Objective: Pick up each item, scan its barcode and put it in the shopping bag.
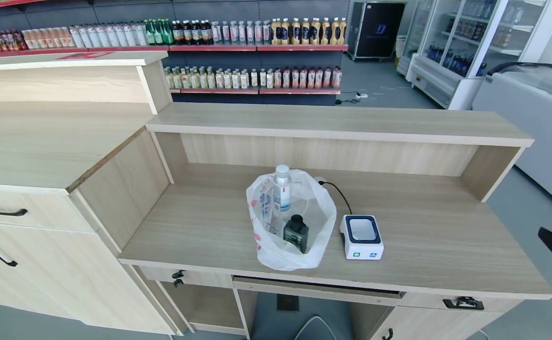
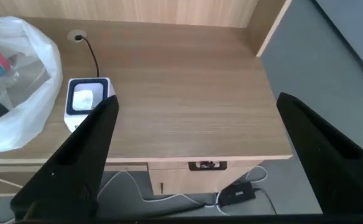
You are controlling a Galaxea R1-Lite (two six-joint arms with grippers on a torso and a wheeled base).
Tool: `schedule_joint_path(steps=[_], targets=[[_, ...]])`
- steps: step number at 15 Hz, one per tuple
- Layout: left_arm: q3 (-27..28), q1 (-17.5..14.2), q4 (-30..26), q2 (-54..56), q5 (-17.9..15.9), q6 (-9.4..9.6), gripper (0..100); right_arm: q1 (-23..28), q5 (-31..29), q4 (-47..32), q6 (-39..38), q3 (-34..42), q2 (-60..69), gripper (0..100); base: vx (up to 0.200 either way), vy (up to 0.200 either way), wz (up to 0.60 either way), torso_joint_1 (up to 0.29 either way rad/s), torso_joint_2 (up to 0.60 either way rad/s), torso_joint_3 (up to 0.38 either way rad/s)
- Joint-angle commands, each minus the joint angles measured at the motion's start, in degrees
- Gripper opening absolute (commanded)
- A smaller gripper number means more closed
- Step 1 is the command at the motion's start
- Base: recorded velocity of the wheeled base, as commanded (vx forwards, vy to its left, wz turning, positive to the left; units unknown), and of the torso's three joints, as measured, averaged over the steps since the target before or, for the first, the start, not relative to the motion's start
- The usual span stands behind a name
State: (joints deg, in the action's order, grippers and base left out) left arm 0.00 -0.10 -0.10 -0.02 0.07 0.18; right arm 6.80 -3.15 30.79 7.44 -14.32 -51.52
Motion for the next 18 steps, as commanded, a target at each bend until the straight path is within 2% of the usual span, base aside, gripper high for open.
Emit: schedule_joint_path(steps=[1,3,6,10,13,18], targets=[[0.0,0.0,0.0,0.0,0.0,-0.01,100,-1.7,-1.7,0.0,-0.3,14.3,19.8,100,0.0,0.0,0.0,0.0,0.0,0.0],[0.0,0.0,0.0,0.0,0.0,-0.01,100,-6.5,-2.5,-10.7,-3.9,14.3,28.8,100,0.0,0.0,0.0,0.0,0.0,0.0],[0.0,0.0,0.0,0.0,0.0,-0.01,100,-7.1,-4.3,-27.9,-6.6,14.3,44.1,100,0.0,0.0,0.0,0.0,0.0,0.0],[0.0,0.0,0.0,0.0,0.0,-0.01,100,-7.8,-4.1,-28.0,-8.1,14.3,49.6,100,0.0,0.0,0.0,0.0,0.0,0.0],[0.0,0.0,0.0,0.0,0.0,-0.01,100,-7.2,-3.3,-30.2,-12.5,14.3,51.5,100,0.0,0.0,0.0,0.0,0.0,0.0],[0.0,0.0,0.0,0.0,0.0,-0.01,100,-7.2,-3.3,-30.2,-12.5,14.3,51.5,100,0.0,0.0,0.0,0.0,0.0,0.0]])
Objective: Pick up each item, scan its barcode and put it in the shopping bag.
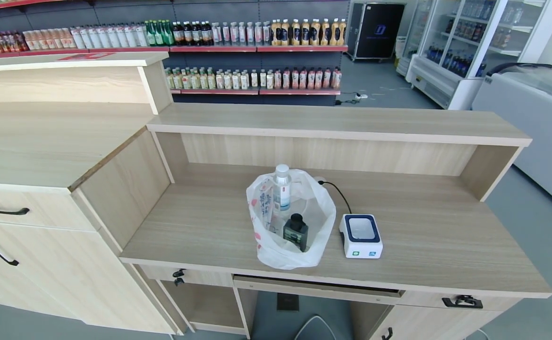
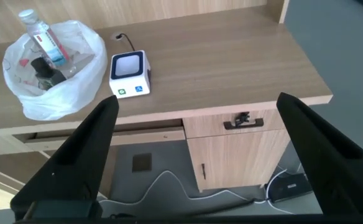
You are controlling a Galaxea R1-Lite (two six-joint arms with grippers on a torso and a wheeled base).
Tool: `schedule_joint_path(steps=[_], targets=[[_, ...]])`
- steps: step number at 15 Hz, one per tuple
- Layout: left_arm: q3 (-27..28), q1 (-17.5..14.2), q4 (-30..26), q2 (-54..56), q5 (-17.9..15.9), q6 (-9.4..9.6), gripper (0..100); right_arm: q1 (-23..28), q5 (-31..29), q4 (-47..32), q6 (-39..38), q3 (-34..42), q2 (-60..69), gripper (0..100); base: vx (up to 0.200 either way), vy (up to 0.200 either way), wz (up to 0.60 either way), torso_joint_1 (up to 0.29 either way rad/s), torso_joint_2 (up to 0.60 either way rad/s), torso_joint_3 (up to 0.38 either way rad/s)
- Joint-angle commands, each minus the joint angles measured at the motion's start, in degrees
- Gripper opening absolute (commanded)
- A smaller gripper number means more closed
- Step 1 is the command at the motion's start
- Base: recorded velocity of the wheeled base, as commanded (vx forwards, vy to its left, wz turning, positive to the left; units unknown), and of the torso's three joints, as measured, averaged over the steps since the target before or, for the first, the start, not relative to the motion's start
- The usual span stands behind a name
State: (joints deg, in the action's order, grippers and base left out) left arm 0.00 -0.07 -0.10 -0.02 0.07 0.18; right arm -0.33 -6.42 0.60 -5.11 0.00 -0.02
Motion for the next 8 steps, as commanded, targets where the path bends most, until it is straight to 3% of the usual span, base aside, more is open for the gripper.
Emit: schedule_joint_path(steps=[1,8], targets=[[0.0,0.0,0.0,0.0,0.0,-0.01,100,0.0,0.0,0.0,0.0,0.0,0.0,100,0.0,0.0,0.0,0.0,0.0,0.0],[0.0,0.0,0.0,0.0,0.0,-0.01,100,0.0,0.0,-0.1,0.1,0.0,0.0,100,0.0,0.0,0.0,0.0,0.0,0.0]])
